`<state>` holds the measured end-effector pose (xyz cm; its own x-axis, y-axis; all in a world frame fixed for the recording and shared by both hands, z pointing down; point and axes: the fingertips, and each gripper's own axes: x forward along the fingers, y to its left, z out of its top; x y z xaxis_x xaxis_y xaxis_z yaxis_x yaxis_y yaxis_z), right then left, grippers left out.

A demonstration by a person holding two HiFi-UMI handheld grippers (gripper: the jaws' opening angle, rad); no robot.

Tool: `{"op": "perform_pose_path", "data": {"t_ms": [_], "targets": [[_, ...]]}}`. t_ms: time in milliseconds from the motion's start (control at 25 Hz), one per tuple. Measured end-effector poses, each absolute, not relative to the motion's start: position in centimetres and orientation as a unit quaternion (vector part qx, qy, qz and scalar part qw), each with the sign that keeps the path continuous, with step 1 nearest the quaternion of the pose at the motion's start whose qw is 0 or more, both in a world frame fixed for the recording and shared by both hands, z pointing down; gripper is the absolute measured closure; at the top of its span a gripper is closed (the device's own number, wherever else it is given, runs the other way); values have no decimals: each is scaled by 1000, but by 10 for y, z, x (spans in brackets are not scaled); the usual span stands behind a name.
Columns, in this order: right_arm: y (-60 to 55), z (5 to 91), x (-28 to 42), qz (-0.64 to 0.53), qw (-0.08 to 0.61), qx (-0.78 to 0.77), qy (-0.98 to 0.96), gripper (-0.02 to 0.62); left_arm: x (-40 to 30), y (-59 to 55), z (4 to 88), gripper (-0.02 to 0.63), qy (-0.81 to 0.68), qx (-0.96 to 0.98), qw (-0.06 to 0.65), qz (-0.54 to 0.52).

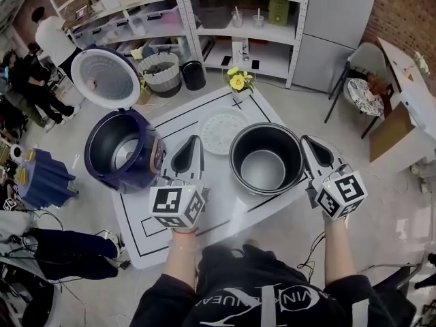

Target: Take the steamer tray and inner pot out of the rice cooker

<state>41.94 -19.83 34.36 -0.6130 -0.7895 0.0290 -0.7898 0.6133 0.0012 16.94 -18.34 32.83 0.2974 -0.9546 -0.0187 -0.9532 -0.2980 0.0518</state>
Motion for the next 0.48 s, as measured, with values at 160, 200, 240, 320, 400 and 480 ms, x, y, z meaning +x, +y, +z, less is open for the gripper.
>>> {"op": "perform_pose_path", "data": {"t_ms": [160,200,240,320,400,480], "targets": [[-192,335,416,-2,11,436,-900,598,166,-176,319,588,-595,803,12,-30],[-190,334,415,-4,11,435,-900,597,166,-174,318,588,-596,802,12,-32],[-189,333,415,-4,8,435,-900,597,165,-172,317,588,-596,802,12,-33],[-188,329,415,-3,2,434,-901,597,164,-170,314,588,-597,801,10,-34],[-186,326,414,-5,-1,432,-902,597,163,-168,311,588,-599,800,7,-33],[-184,322,412,-7,-3,427,-904,597,163,-165,307,588,-601,798,4,-32]]}}
